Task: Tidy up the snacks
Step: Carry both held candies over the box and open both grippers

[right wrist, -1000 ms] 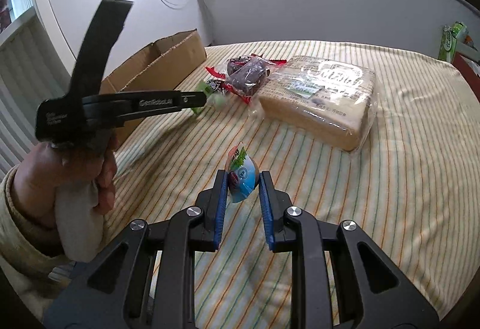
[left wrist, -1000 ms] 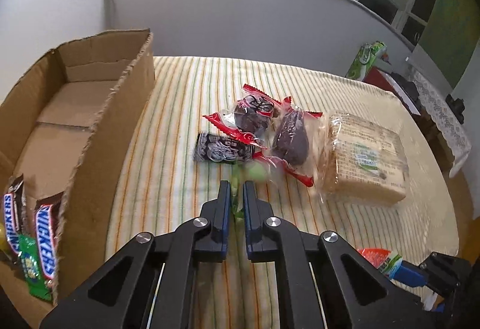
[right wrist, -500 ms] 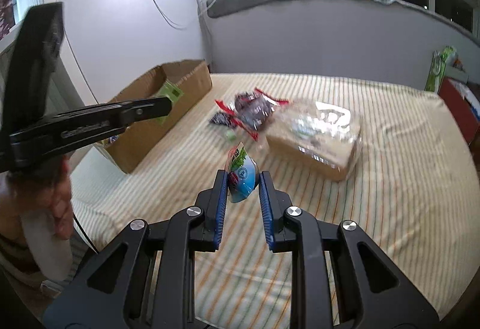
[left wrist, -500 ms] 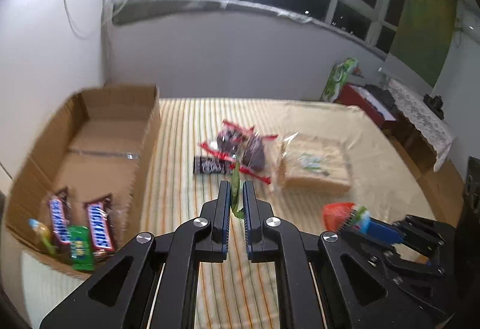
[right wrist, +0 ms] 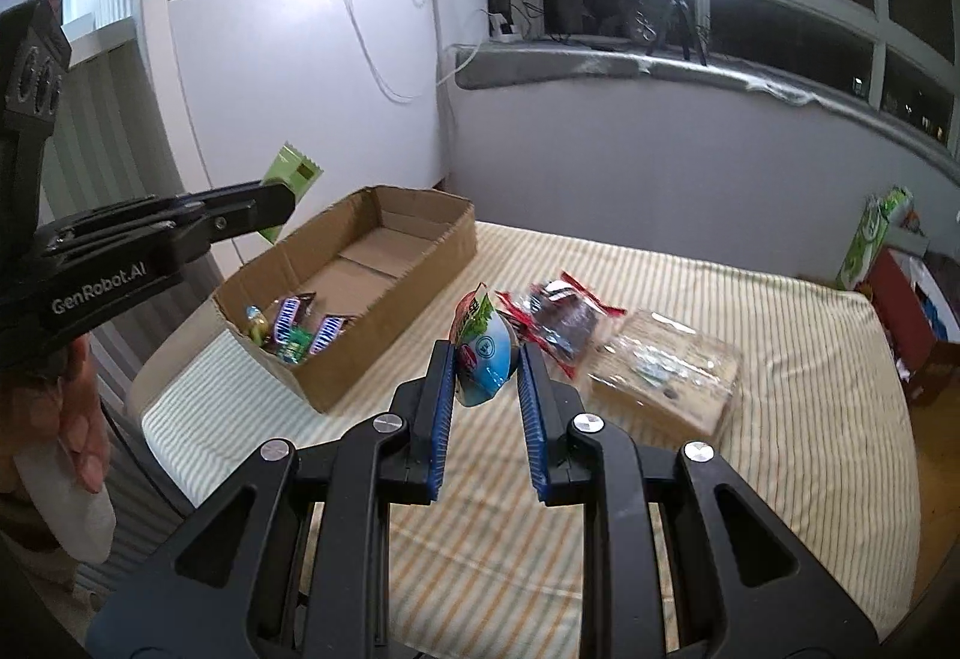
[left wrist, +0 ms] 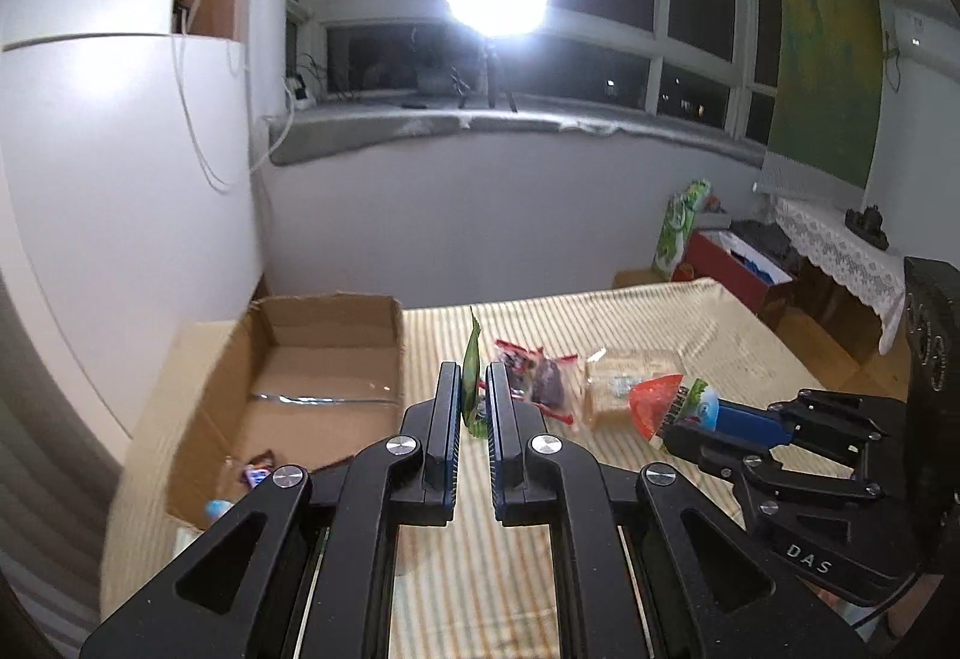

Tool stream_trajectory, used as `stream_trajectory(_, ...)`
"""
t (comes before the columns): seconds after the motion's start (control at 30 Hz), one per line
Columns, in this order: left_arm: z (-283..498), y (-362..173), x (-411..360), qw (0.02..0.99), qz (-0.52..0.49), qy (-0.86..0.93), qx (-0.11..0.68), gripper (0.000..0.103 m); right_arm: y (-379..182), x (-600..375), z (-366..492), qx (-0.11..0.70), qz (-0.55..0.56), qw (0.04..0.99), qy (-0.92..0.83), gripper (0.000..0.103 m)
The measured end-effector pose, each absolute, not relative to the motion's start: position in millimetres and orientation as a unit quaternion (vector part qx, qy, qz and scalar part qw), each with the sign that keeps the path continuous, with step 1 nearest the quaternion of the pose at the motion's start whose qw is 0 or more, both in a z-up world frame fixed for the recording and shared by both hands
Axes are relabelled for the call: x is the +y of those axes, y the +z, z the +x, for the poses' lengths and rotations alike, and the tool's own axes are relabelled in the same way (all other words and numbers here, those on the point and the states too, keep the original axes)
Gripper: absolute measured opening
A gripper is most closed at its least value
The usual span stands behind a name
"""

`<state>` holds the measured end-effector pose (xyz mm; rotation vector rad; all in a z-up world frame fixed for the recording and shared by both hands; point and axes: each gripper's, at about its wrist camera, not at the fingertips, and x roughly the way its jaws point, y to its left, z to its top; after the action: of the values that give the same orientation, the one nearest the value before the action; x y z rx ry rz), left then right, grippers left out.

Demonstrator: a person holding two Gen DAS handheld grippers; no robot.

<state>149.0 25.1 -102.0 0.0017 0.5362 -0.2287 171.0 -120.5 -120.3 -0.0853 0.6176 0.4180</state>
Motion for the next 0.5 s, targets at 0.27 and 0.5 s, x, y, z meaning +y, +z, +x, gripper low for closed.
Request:
stream_trajectory(0.27, 136, -90, 68, 0.966, -0.017, -0.094, 0.241, 0.007, -110, -70, 175, 0.297, -0.072, 0.926, 0.221, 0.022)
stream_trajectory(0.5, 137, -94, 106, 0.968, -0.034, -0.071, 0.237, 0.007, -109, -24, 185, 0.299, -0.091, 0.918, 0.245, 0.022)
